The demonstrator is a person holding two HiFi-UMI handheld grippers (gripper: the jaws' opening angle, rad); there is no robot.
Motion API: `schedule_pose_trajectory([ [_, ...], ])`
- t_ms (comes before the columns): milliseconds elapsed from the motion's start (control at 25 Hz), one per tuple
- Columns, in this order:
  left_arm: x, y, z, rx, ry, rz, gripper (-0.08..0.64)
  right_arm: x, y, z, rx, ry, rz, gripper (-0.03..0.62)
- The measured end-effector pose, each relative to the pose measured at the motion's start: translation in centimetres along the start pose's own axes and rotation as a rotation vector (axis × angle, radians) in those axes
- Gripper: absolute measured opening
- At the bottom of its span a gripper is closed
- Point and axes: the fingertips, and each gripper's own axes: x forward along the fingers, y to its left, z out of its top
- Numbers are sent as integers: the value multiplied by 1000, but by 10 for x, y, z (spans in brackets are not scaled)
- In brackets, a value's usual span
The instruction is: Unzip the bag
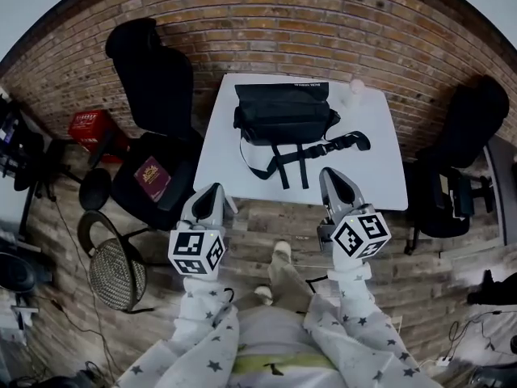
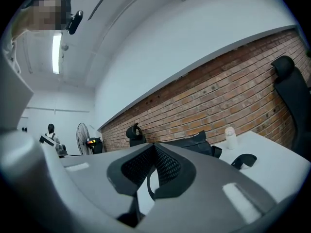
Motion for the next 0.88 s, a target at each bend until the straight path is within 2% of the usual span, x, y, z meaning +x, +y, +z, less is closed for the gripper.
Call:
schedule_pose_trajectory([
  [360, 79, 28, 19, -17, 0, 35, 0, 90, -31, 11, 6, 16, 104, 3],
  [520, 105, 38, 18, -35, 18, 42, 0, 120, -36, 3, -25, 61, 167, 3],
  [880, 154, 57, 15, -57, 33, 65, 0, 172, -46, -27, -11, 163, 282, 5],
])
